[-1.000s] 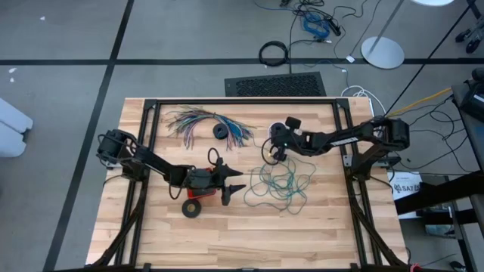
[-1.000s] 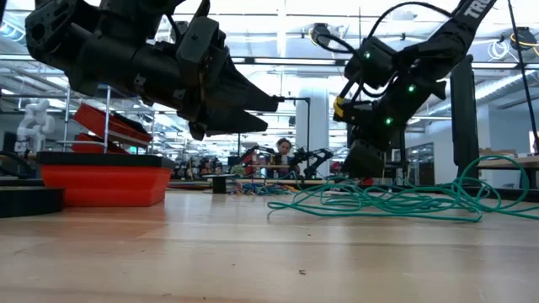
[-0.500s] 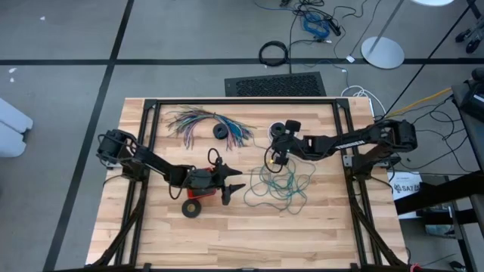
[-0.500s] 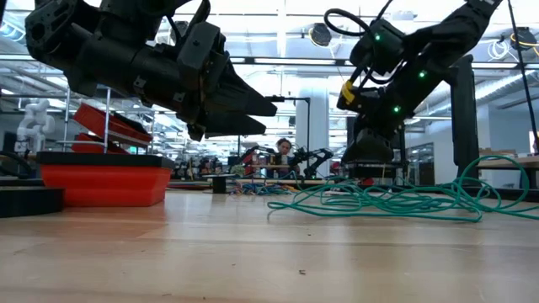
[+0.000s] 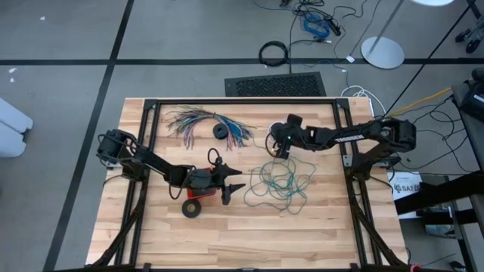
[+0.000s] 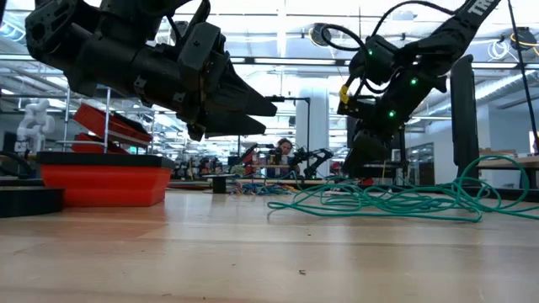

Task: Coil cords
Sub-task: Uncoil the white wire from the spool

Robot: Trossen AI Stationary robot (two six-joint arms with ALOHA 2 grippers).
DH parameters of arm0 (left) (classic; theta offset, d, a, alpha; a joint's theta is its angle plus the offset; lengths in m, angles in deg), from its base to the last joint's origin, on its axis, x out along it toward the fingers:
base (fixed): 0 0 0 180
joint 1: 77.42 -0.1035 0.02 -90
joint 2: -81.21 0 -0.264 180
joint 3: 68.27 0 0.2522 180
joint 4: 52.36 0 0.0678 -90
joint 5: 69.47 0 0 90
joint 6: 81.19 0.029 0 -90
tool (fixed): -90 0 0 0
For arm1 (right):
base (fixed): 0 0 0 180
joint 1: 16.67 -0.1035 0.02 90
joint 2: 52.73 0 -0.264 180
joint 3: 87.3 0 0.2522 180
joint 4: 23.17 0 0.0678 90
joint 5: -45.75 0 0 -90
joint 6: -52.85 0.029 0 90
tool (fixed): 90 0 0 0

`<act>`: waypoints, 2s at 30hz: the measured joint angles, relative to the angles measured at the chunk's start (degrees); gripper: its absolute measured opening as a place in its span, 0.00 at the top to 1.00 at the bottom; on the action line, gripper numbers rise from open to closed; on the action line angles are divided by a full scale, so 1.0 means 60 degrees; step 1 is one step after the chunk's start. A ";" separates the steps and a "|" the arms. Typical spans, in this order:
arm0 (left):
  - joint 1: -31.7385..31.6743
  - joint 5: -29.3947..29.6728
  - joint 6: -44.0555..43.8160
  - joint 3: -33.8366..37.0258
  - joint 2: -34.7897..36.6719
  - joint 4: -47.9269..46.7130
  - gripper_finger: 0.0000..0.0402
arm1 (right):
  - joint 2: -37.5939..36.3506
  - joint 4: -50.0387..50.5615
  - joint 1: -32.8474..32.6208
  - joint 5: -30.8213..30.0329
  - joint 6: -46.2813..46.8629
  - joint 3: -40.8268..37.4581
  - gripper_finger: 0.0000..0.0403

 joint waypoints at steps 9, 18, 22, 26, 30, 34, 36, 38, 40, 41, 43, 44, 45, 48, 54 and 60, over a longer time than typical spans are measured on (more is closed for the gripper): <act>0.0000 0.0174 0.0182 0.0000 0.0000 0.0000 0.35 | 0.0002 0.0596 0.1104 0.1742 -0.0234 0.0719 0.62; -0.0033 0.0240 0.0189 0.0000 -0.0004 0.0004 0.35 | 0.1087 0.3838 0.2036 0.3265 -0.0400 0.3273 0.68; -0.0029 0.0237 0.0189 0.0000 -0.0002 0.0004 0.35 | 0.2116 0.5744 0.2249 0.3541 -0.0125 0.4592 0.68; -0.0029 0.0237 0.0189 0.0000 0.0000 -0.0007 0.35 | 0.2999 0.6687 0.2277 0.3534 -0.0110 0.5369 0.66; -0.0007 0.0233 0.0189 0.0000 -0.0002 -0.0097 0.35 | 0.3416 0.6820 0.2266 0.3549 -0.0051 0.5637 0.63; -0.0007 0.0232 0.0182 0.0000 -0.0004 -0.0219 0.35 | 0.3472 0.6780 0.2269 0.3547 -0.0001 0.5643 0.62; -0.0007 0.0229 0.0186 0.0000 -0.0004 -0.0219 0.35 | 0.3472 0.6790 0.2266 0.3538 0.0053 0.5643 0.62; -0.0007 0.0229 0.0186 0.0000 -0.0004 -0.0215 0.35 | 0.3469 0.6813 0.2266 0.3539 0.0055 0.5641 0.63; -0.0007 0.0229 0.0186 0.0000 -0.0004 -0.0218 0.35 | 0.3472 0.6823 0.2266 0.3596 0.0053 0.5639 0.64; -0.0007 0.0229 0.0182 0.0000 -0.0004 -0.0219 0.35 | 0.3472 0.6823 0.2271 0.3711 0.0046 0.5639 0.64; -0.0007 0.0227 0.0182 0.0000 -0.0004 -0.0215 0.35 | 0.3479 0.6797 0.2288 0.4032 0.0048 0.5635 0.64; -0.0007 0.0226 0.0176 0.0000 -0.0004 -0.0217 0.35 | 0.3479 0.6792 0.2291 0.4077 0.0057 0.5632 0.63; -0.0007 0.0224 0.0173 0.0000 -0.0004 -0.0215 0.35 | 0.3479 0.6784 0.2288 0.4120 0.0077 0.5632 0.63; -0.0007 0.0219 0.0168 0.0000 -0.0004 -0.0215 0.35 | 0.3484 0.6785 0.2280 0.4211 0.0094 0.5632 0.60; -0.0007 0.0182 0.0162 0.0000 -0.0004 -0.0215 0.35 | 0.3486 0.6845 0.2288 0.4267 0.0273 0.5625 0.55; -0.0007 0.0185 0.0157 0.0000 -0.0004 -0.0211 0.35 | 0.3195 0.6900 0.2291 0.4275 0.0473 0.5565 0.54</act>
